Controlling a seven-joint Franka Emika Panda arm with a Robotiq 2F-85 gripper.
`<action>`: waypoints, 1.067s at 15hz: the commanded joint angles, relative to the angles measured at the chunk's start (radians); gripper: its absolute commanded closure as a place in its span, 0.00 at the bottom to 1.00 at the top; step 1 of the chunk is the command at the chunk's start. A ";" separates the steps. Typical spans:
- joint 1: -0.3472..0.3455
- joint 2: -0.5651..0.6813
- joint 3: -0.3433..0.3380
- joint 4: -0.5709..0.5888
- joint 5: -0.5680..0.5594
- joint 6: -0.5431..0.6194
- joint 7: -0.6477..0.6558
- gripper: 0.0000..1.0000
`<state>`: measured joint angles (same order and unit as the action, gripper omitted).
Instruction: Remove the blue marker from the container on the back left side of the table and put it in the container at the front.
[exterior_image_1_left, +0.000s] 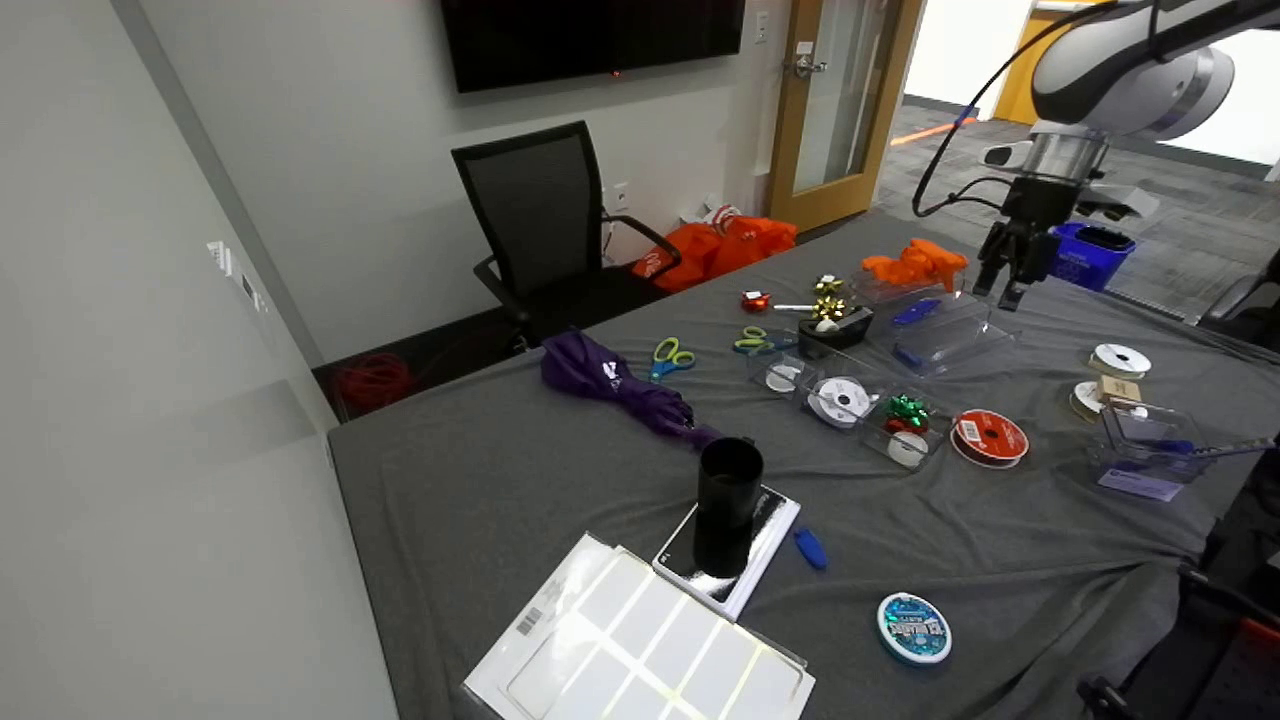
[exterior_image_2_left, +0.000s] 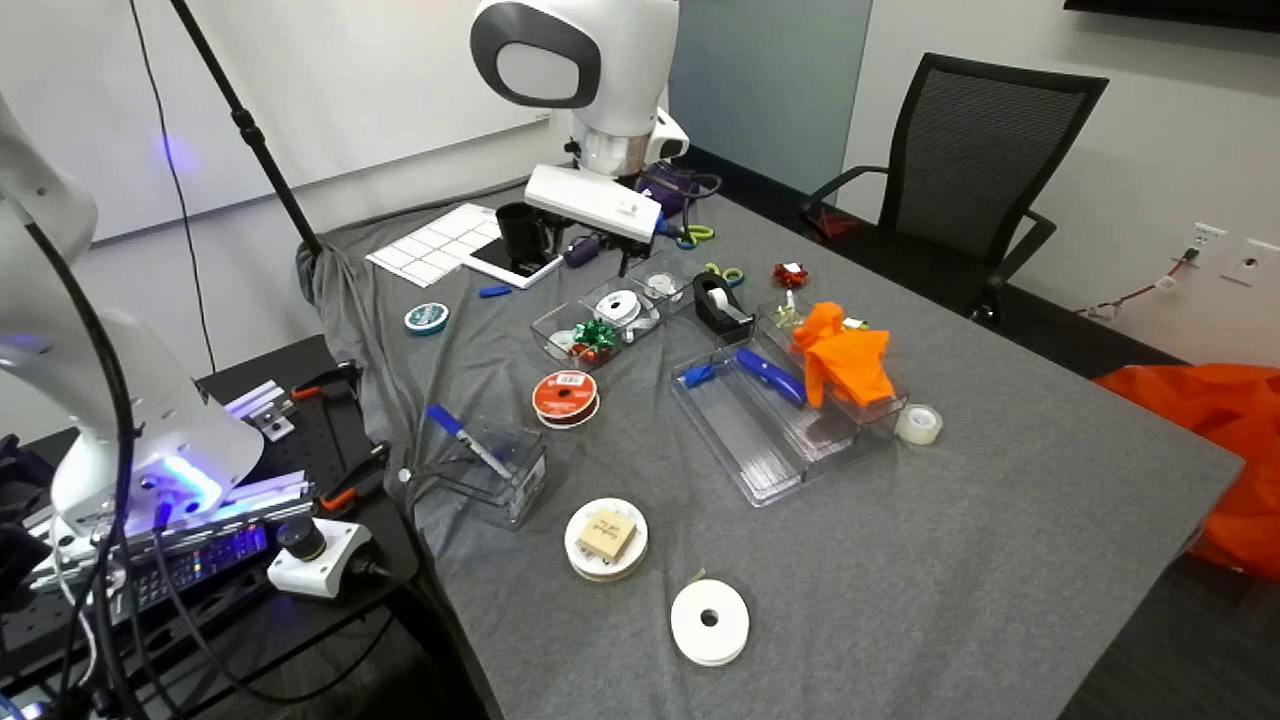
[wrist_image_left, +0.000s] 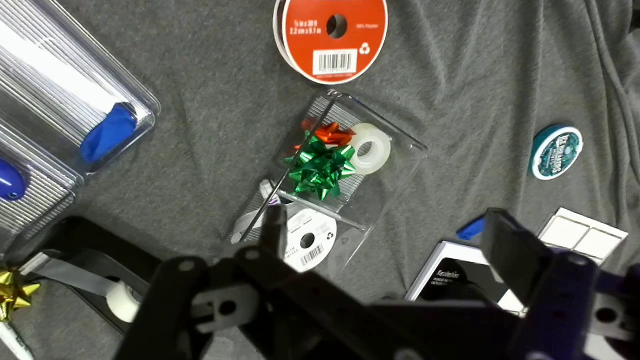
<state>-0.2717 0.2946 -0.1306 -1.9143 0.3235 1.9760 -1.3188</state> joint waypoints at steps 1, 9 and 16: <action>-0.008 0.000 0.008 0.002 -0.003 -0.002 0.002 0.00; -0.007 0.006 0.003 0.005 -0.018 -0.003 0.013 0.00; -0.009 0.037 -0.008 0.005 -0.068 0.108 0.043 0.00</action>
<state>-0.2756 0.3068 -0.1336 -1.9181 0.2900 2.0246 -1.3024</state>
